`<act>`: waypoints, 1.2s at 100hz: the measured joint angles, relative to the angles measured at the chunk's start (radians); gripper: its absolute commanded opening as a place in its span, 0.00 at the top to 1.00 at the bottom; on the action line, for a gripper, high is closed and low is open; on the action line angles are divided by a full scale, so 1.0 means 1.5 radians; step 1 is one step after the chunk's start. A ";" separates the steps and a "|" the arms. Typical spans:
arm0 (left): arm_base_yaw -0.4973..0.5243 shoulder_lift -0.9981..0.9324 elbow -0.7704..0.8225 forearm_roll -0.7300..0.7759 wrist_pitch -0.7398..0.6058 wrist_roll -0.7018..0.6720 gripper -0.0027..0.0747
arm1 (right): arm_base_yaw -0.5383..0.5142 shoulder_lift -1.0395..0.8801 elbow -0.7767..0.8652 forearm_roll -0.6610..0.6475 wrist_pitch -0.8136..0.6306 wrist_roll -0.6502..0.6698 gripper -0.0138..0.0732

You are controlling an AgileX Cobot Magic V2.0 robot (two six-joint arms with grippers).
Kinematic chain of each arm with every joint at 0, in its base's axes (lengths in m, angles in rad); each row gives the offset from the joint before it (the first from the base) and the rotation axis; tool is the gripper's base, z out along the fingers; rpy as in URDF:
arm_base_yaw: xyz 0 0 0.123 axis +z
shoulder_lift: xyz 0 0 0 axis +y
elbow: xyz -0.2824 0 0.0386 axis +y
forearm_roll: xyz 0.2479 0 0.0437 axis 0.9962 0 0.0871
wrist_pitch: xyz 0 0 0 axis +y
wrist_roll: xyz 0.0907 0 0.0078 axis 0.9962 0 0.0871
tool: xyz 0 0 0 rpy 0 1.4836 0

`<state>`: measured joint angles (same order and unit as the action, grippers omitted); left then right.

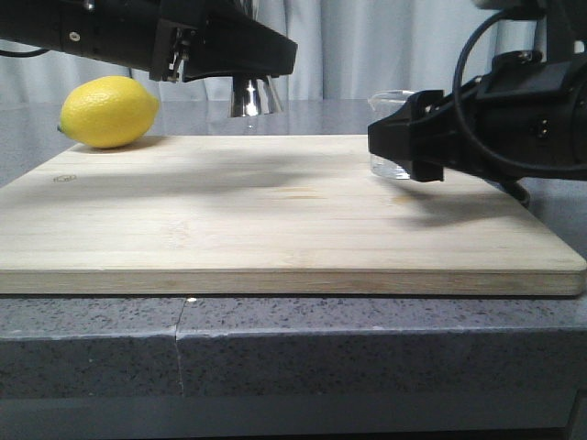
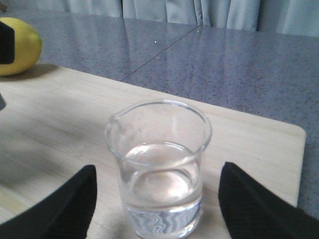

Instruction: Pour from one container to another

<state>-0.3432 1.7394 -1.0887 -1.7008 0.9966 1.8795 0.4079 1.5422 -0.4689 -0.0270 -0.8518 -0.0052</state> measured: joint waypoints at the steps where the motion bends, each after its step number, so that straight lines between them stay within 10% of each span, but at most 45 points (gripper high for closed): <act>1: 0.000 0.000 0.000 0.001 0.000 -0.001 0.99 | 0.000 0.003 -0.002 0.000 0.000 0.000 0.30; 61: 0.000 0.000 0.000 0.027 0.008 -0.015 0.99 | 0.000 0.069 -0.067 -0.010 -0.005 0.000 0.31; 94: 0.000 0.000 0.000 0.028 0.009 -0.015 0.99 | 0.000 0.072 -0.067 -0.013 -0.015 0.000 0.67; 120: 0.000 0.000 0.000 0.032 0.010 -0.018 0.99 | 0.000 0.072 -0.067 -0.015 -0.018 0.000 0.71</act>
<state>-0.3432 1.7394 -1.0887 -1.6526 1.0120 1.8521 0.4079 1.6502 -0.5687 -0.0500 -0.8783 -0.0052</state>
